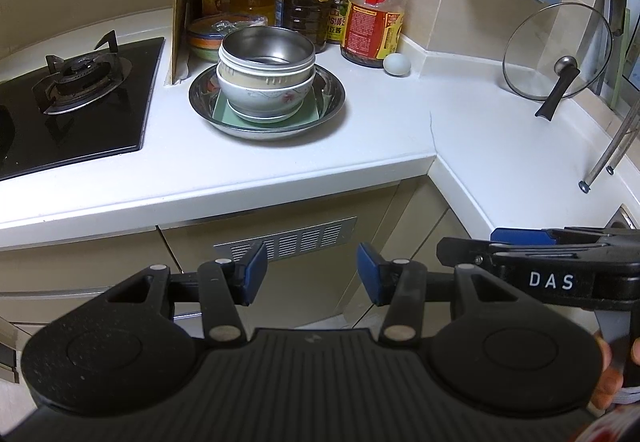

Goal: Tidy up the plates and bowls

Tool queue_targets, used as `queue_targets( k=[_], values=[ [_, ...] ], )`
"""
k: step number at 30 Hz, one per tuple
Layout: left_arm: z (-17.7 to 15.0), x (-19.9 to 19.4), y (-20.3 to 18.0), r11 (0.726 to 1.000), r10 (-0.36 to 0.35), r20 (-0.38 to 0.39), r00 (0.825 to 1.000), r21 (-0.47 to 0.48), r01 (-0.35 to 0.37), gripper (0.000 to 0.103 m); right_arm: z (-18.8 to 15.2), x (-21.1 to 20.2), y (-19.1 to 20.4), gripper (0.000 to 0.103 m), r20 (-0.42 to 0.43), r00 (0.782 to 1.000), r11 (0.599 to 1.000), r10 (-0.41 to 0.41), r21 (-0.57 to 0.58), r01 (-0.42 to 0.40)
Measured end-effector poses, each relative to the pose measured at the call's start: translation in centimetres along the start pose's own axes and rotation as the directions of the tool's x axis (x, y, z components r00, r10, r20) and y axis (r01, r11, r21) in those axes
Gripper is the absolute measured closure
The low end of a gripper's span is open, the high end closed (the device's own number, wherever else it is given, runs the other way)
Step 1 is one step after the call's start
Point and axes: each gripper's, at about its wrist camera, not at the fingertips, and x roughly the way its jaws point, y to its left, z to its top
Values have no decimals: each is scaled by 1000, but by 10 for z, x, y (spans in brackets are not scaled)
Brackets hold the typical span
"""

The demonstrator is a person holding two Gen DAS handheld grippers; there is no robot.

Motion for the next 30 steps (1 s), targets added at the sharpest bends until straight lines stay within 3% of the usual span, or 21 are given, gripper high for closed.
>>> queue_targets(
  k=[30],
  values=[
    [-1,-3,-3,1000,5,4,1000,0,-5,56,0,-2,-2,37,5,1000,1000,-2,0,2]
  ],
)
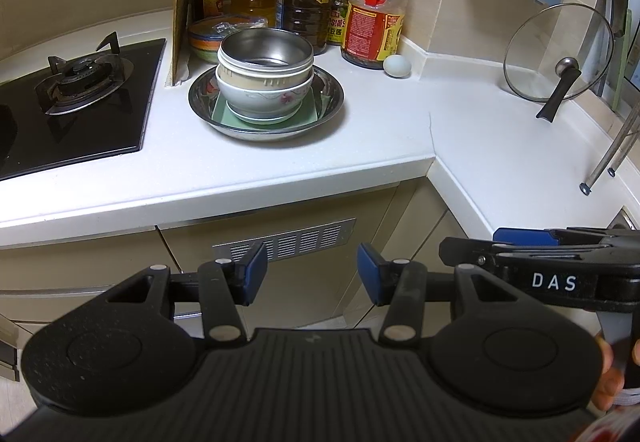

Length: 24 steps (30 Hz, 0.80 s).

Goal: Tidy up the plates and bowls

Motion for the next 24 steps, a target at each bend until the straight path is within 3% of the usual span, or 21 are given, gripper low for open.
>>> queue_targets(
  k=[24],
  values=[
    [0,-1,-2,1000,1,0,1000,1,-1,56,1,-3,-1,37,1,1000,1000,3,-1,-3]
  ],
)
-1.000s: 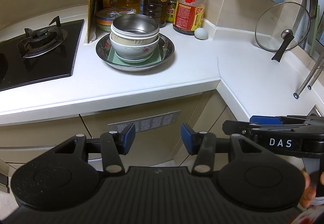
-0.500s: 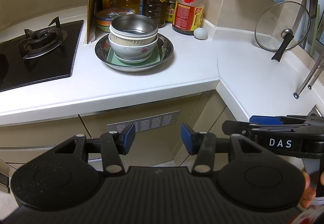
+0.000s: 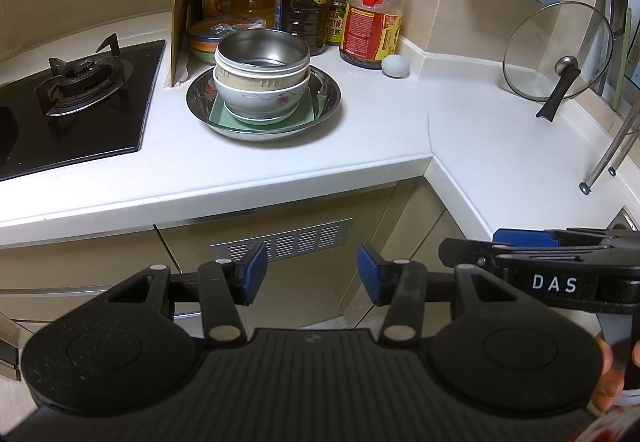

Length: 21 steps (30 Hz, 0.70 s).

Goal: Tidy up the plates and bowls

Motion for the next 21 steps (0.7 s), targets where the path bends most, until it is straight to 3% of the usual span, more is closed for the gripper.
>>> queue_targets(
  k=[21],
  values=[
    [0,-4,-8,1000,9,3,1000,-3,-9,56,-1,-3,-2,37,2,1000,1000,5,1,-5]
  ],
)
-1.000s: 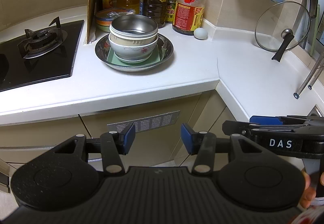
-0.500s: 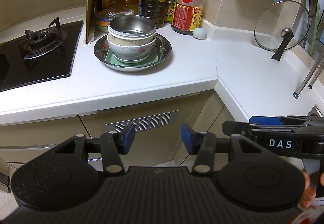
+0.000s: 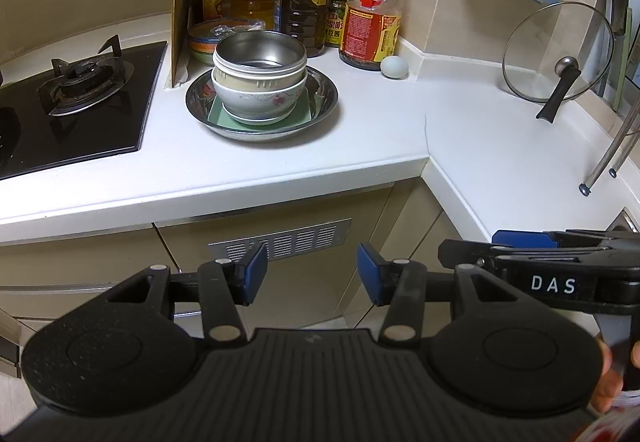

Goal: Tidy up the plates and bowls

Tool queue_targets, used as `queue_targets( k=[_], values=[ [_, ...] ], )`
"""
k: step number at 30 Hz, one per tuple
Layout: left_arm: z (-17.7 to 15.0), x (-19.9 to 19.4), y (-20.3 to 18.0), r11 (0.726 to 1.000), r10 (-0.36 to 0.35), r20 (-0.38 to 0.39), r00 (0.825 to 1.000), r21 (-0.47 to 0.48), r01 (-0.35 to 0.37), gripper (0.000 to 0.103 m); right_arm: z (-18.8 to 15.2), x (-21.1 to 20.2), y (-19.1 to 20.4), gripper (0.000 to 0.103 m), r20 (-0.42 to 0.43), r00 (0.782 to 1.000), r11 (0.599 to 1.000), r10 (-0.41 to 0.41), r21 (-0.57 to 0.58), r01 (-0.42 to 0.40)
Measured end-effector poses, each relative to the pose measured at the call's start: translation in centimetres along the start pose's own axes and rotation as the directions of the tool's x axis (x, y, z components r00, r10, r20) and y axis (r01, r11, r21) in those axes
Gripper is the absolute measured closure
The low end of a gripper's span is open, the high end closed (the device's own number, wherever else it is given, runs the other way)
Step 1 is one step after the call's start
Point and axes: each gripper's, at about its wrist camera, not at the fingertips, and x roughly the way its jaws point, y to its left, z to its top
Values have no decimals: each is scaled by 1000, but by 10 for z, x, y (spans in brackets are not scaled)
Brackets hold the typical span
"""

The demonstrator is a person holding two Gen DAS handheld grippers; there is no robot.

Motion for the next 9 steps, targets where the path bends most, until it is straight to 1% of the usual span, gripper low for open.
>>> queue_targets(
  k=[9],
  values=[
    [-1,-2,0,1000,10,5,1000,-4,-10,56,-1,-1,-1,37,2,1000,1000,7,-3,-7]
  ],
)
